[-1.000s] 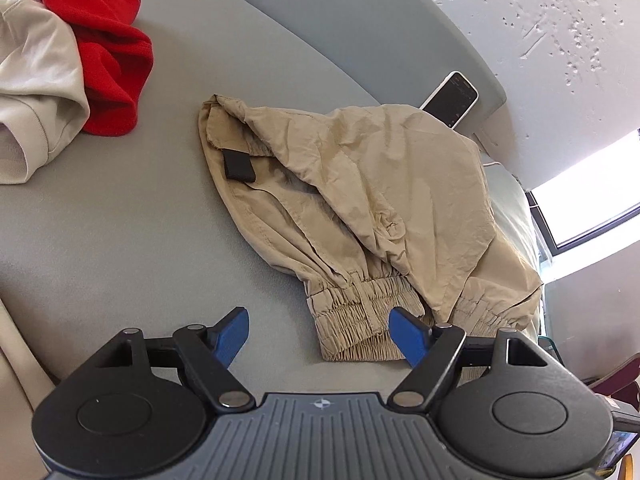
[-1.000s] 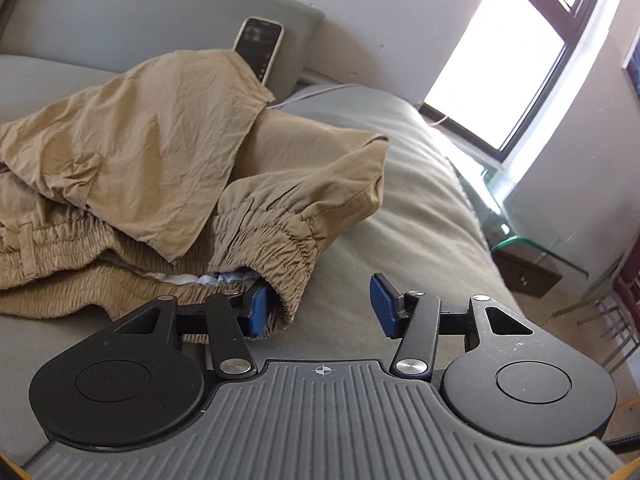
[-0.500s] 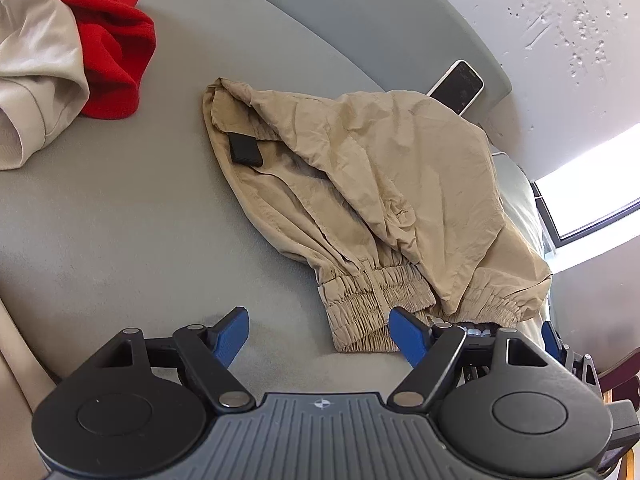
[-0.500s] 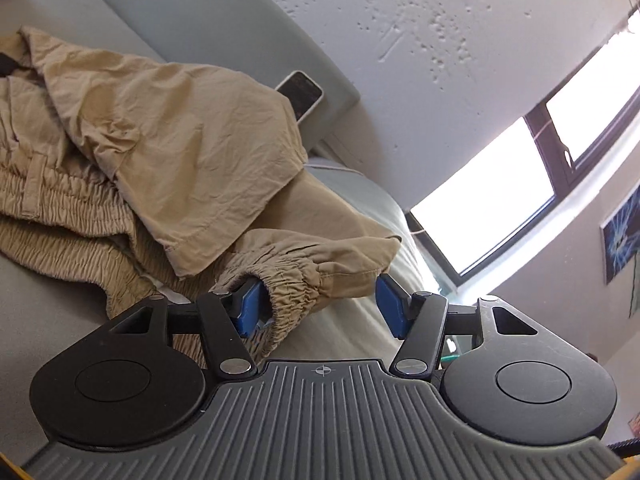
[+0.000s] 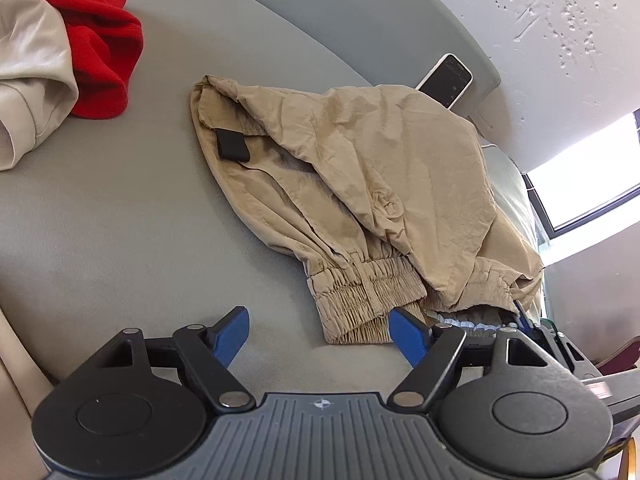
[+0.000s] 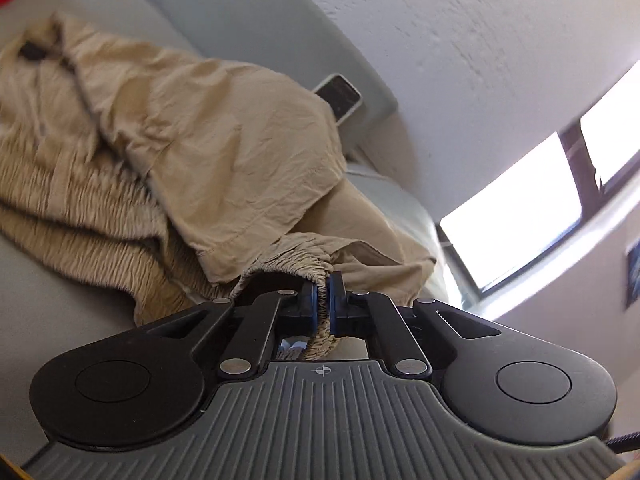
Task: Fold clothes
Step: 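Grasp the elastic cuff of one pants leg with the right gripper, then grasp the other elastic cuff with the left gripper while the right gripper holds its cuff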
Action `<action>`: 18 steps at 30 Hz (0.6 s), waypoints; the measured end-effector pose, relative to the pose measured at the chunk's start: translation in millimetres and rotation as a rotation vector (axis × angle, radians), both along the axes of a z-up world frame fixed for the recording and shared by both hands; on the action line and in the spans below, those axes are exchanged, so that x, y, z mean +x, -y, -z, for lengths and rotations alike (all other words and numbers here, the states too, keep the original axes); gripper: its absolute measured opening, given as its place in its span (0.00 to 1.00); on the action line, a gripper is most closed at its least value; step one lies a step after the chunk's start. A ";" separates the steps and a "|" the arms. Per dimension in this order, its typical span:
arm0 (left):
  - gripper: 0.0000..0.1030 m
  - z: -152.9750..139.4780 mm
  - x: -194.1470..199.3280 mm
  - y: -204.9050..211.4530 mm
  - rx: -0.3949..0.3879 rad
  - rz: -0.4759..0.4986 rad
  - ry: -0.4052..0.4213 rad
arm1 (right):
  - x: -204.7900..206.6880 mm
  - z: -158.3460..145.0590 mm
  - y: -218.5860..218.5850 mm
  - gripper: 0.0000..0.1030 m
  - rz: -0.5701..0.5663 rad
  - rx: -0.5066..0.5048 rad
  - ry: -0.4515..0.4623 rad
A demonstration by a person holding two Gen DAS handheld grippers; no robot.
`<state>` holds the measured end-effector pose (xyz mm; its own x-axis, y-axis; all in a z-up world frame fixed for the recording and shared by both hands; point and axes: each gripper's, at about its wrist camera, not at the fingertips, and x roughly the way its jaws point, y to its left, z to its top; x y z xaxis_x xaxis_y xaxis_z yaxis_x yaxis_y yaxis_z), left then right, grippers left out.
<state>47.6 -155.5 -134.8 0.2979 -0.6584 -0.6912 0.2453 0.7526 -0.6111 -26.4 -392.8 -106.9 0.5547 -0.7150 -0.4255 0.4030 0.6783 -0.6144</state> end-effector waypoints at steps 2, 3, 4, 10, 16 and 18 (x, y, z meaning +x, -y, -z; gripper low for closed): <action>0.76 -0.4 -0.7 -1.6 -0.027 -0.013 -0.011 | -19.2 -31.7 20.3 0.03 0.059 0.209 0.148; 0.77 -0.5 -1.0 -2.6 -0.042 -0.020 -0.018 | -31.8 -46.4 30.6 0.03 0.089 0.309 0.222; 0.77 -0.3 -1.3 -3.8 -0.062 -0.029 -0.025 | -45.6 -56.2 40.4 0.03 0.113 0.406 0.282; 0.77 7.3 3.8 6.4 -0.119 -0.039 -0.084 | -93.7 -44.4 80.2 0.04 0.242 0.728 0.324; 0.76 15.6 9.1 22.9 -0.099 0.014 -0.105 | -105.6 -9.6 93.7 0.55 0.333 0.811 0.195; 0.75 24.3 15.1 26.7 -0.163 0.017 -0.172 | -125.6 -13.1 97.7 0.59 0.329 0.886 0.282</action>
